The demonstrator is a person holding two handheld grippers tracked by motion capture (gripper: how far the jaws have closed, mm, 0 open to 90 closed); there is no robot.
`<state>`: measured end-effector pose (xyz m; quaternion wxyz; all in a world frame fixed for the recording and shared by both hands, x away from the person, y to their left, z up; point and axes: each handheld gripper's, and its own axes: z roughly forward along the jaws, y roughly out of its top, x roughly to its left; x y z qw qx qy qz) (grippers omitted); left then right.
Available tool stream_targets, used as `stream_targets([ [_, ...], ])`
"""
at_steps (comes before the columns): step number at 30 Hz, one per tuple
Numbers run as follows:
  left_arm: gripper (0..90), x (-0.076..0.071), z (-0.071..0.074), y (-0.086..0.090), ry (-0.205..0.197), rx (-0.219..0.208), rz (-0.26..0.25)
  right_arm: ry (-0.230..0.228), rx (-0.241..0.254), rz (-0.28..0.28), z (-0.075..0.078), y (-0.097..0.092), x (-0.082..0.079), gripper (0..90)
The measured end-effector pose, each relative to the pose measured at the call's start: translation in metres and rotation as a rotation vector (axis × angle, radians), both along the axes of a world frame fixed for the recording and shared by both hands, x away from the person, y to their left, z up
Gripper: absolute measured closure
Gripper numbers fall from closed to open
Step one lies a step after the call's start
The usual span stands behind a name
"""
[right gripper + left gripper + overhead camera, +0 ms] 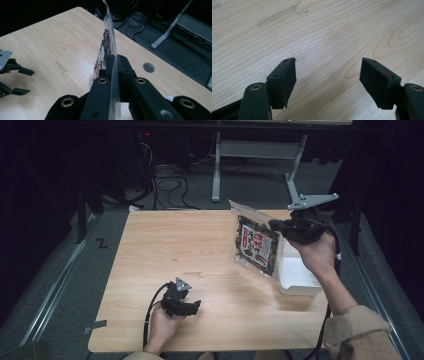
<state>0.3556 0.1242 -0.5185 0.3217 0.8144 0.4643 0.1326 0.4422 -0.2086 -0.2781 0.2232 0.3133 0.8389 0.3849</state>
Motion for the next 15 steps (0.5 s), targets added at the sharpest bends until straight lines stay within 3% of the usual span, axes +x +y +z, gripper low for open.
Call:
stream_targets([
  [10,30.0,0.0,0.0,0.0,-0.001,0.006,-0.001,-0.046,-0.005,-0.056,0.017,-0.019,0.005,89.9],
  [15,30.1,0.0,-0.001,-0.002,-0.007,0.024,-0.009,-0.065,-0.019,-0.094,0.018,-0.028,0.01,89.9],
])
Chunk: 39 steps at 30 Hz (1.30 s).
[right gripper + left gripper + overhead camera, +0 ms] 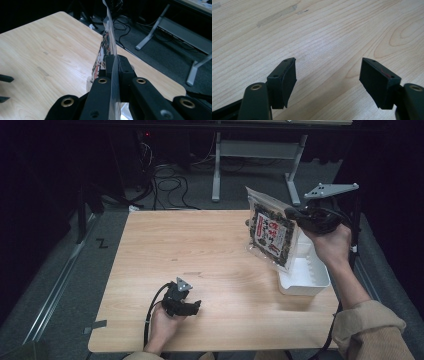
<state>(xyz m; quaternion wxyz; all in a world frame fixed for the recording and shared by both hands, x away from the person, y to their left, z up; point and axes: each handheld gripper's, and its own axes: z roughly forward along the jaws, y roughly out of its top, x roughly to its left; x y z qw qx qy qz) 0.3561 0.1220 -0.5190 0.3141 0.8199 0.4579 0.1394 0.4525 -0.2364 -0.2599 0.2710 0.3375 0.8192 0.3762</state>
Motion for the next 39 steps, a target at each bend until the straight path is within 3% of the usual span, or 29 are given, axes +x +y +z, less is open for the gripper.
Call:
stream_targets([
  [8,30.2,0.0,-0.001,0.0,0.002,0.004,0.004,-0.015,-0.008,-0.043,-0.005,-0.017,0.004,90.0],
  [20,30.2,-0.001,-0.001,-0.003,0.002,0.02,-0.001,-0.046,0.012,-0.095,0.003,-0.049,-0.006,89.9],
  [26,30.2,0.0,-0.002,-0.002,0.008,0.021,0.003,-0.07,0.029,-0.142,0.009,-0.074,-0.014,89.9],
  [39,30.3,0.0,-0.002,-0.003,0.005,0.023,0.006,-0.084,0.026,-0.2,0.008,-0.098,-0.02,89.9],
])
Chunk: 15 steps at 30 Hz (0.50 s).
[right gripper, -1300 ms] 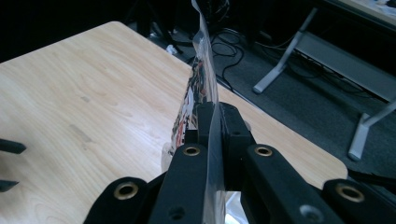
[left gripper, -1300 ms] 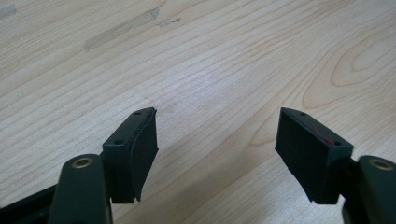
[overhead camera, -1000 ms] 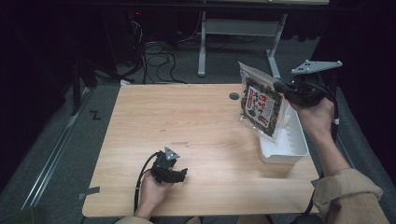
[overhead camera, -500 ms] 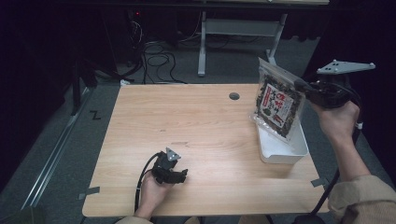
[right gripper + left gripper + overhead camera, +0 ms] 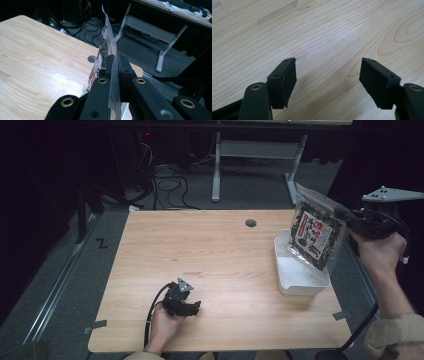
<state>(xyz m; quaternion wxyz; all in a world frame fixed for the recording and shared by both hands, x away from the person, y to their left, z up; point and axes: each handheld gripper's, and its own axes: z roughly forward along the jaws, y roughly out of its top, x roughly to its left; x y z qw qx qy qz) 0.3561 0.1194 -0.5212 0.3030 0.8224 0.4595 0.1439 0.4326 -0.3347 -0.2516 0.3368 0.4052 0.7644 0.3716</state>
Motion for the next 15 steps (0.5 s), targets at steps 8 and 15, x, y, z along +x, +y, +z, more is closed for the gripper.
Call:
stream_targets([
  [8,30.3,0.001,0.0,0.0,0.002,0.0,0.001,0.014,-0.008,-0.011,-0.012,-0.003,0.006,89.8],
  [15,30.2,0.001,-0.001,0.0,0.003,-0.003,0.0,0.022,0.005,-0.028,-0.033,-0.003,0.012,89.7],
])
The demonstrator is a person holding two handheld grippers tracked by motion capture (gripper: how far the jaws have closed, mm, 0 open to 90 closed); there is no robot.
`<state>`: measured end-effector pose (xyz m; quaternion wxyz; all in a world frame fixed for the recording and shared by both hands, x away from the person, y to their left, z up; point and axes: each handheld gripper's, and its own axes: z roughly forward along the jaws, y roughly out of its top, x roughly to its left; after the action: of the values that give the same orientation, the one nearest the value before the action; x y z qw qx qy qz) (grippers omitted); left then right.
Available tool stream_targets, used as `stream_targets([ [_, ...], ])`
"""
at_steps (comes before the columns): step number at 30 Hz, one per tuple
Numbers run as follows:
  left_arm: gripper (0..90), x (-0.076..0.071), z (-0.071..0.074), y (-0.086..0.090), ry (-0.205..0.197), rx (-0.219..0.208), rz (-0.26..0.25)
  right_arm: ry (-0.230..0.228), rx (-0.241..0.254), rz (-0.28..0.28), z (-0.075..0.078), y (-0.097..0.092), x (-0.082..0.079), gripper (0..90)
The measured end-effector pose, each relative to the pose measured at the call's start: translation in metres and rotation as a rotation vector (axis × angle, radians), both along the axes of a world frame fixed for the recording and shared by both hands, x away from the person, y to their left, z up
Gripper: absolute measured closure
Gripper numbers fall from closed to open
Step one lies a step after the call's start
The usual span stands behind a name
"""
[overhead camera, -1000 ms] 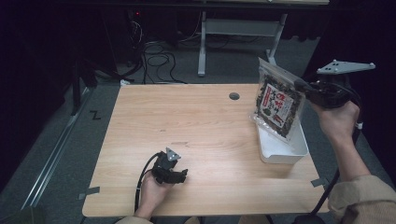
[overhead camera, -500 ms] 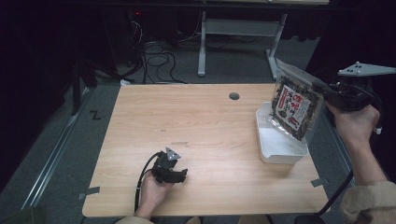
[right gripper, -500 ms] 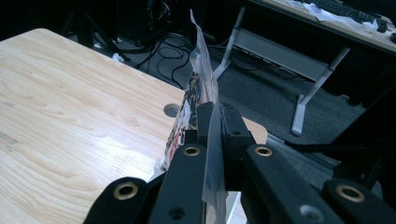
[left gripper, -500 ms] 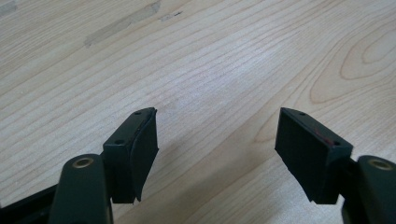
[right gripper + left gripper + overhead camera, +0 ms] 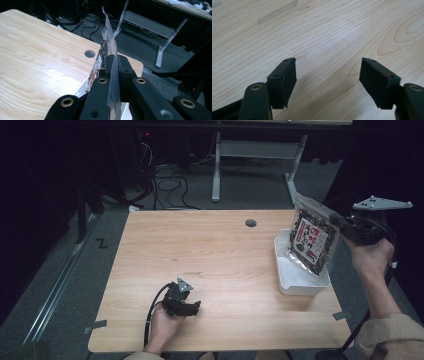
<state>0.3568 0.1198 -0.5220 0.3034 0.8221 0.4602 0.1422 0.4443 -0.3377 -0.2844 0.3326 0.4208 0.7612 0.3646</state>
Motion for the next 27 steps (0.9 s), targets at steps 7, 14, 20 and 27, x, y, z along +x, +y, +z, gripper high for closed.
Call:
stream_targets([
  [7,30.2,-0.001,0.0,-0.002,0.0,0.007,-0.005,0.001,-0.005,0.007,-0.014,-0.006,0.002,89.6],
  [14,30.2,-0.001,0.0,-0.003,-0.001,0.011,-0.007,0.007,-0.001,0.015,-0.028,-0.014,-0.001,89.2],
  [20,30.3,-0.001,-0.001,-0.003,0.002,0.009,-0.004,0.027,-0.021,0.03,-0.033,-0.024,-0.003,88.3],
  [27,30.3,0.0,-0.002,-0.003,0.008,0.01,-0.004,0.057,-0.044,0.003,-0.044,-0.038,-0.002,85.8],
])
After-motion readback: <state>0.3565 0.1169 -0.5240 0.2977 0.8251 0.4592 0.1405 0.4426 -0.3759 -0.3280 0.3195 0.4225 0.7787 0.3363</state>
